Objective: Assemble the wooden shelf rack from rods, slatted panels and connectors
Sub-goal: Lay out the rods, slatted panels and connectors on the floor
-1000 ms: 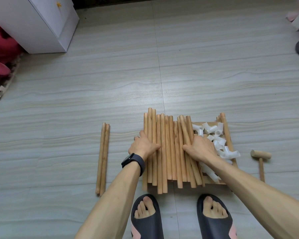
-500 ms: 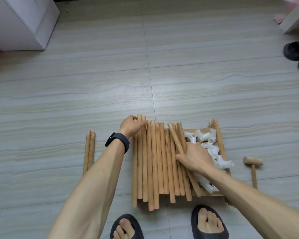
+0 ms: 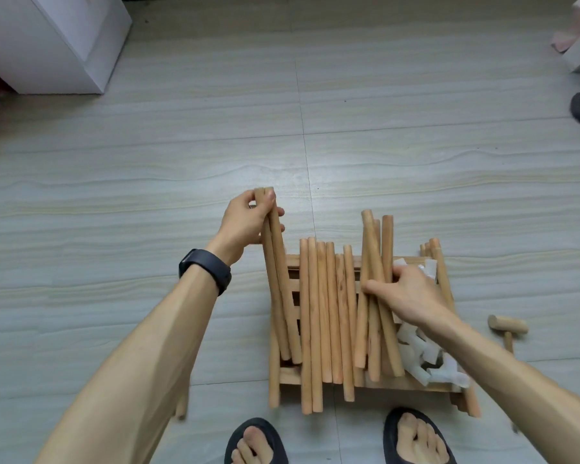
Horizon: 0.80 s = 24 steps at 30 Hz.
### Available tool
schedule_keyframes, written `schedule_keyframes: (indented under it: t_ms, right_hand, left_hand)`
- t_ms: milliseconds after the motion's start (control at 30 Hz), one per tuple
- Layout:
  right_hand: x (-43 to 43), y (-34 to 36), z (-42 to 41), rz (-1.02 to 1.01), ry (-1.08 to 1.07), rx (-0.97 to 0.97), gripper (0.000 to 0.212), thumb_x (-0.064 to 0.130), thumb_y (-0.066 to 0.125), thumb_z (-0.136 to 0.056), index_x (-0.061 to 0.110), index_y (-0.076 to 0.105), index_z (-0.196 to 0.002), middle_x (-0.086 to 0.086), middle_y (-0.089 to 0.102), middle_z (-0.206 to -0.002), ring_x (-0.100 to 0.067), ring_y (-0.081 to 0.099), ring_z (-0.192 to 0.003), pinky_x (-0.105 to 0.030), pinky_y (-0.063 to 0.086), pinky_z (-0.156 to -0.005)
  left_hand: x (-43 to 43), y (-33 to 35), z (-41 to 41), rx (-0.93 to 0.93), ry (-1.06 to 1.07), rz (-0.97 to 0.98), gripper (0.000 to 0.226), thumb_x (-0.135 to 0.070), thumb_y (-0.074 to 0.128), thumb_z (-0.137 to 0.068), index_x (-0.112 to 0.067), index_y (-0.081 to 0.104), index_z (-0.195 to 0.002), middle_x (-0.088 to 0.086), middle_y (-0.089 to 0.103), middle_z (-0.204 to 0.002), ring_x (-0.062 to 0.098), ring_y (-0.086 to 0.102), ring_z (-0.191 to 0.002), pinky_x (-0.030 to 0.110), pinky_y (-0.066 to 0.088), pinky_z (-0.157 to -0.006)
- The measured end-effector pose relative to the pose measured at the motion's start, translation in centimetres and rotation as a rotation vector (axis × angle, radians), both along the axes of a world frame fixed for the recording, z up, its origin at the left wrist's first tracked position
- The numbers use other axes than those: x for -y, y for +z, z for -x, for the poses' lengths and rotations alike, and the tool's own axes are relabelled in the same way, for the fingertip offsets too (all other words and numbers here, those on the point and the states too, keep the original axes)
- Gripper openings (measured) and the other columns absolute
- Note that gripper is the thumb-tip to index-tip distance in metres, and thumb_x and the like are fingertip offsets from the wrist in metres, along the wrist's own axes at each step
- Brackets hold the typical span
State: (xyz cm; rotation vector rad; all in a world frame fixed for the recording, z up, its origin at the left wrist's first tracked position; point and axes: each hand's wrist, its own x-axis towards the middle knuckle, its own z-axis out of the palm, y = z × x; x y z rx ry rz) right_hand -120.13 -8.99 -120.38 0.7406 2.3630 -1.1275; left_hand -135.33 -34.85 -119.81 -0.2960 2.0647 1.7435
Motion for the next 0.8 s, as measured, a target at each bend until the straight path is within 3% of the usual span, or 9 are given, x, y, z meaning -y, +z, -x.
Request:
schedule_keyframes:
  t_ms: [133,300,400,500,667,733,800]
  right_hand:
    - [4.1,2.5,2.5,0.212,0.079,-0.038,0.029,0.048,0.077,-0.074,0.026,0.072,-0.093,0.016,0.076,-0.078,-0.003,0.074,-0.073,-0.03,0.06,-0.068]
    - [12.7,2.1,4.6,0.183,0.305,0.047,0.026,0.046,0.078,-0.073,0.023,0.074,-0.084,0.016,0.073,-0.068,-0.001,0.071,-0.064,-0.016,0.051,-0.054]
    - [18.4,-0.3,3.9,0.295,0.303,0.123,0.026,0.043,0.077,-0.074,0.022,0.074,-0.089,0.008,0.077,-0.076,-0.009,0.074,-0.074,-0.029,0.061,-0.072]
    - [23.1,-3.3,3.0,0.348,0.307,0.165,0.025,0.042,0.074,-0.08,0.024,0.072,-0.095,0.004,0.077,-0.088,-0.014,0.074,-0.084,-0.039,0.062,-0.085]
    - [26.8,-7.9,1.9,0.287,0.248,0.227,0.023,0.045,0.069,-0.085,0.025,0.065,-0.095,0.001,0.073,-0.105,-0.023,0.068,-0.102,-0.041,0.056,-0.094]
    - [27.1,-9.0,2.0,0.303,0.217,0.231,0.023,0.045,0.071,-0.086,0.028,0.063,-0.098,0.0,0.073,-0.111,-0.024,0.067,-0.107,-0.038,0.054,-0.096]
    - [27.2,-9.7,2.4,0.314,0.22,0.209,0.033,0.046,0.07,-0.089,0.024,0.064,-0.113,-0.002,0.072,-0.119,-0.026,0.065,-0.113,-0.039,0.052,-0.099]
  left_hand:
    - [5.9,2.2,0.1,-0.027,0.113,0.062,0.028,-0.045,0.061,-0.099,-0.018,0.061,-0.109,0.002,0.078,-0.091,0.025,0.076,-0.07,0.031,0.058,-0.053]
    - [14.5,0.2,-2.1,0.074,0.179,0.285,0.026,-0.04,0.065,-0.098,-0.017,0.065,-0.11,0.008,0.075,-0.091,0.026,0.07,-0.062,0.034,0.058,-0.055]
    - [18.0,-3.0,-4.3,0.131,0.217,0.399,0.025,-0.039,0.065,-0.097,-0.018,0.067,-0.111,0.006,0.075,-0.089,0.028,0.071,-0.067,0.044,0.062,-0.074]
    - [19.6,-5.7,-5.4,0.135,0.236,0.474,0.016,-0.04,0.062,-0.097,-0.024,0.065,-0.1,0.006,0.076,-0.093,0.034,0.073,-0.086,0.051,0.059,-0.085]
    - [19.6,-7.2,-4.6,0.103,0.271,0.442,0.013,-0.04,0.062,-0.098,-0.028,0.066,-0.096,0.007,0.076,-0.097,0.031,0.073,-0.085,0.051,0.059,-0.087]
    - [19.5,-7.7,-4.2,0.084,0.271,0.468,0.019,-0.042,0.061,-0.097,-0.028,0.066,-0.109,0.007,0.074,-0.108,0.028,0.07,-0.096,0.048,0.056,-0.094]
    - [19.3,-8.1,-4.2,0.148,0.265,0.465,0.049,-0.049,0.062,-0.095,-0.024,0.055,-0.136,0.006,0.066,-0.124,0.026,0.063,-0.114,0.046,0.05,-0.104]
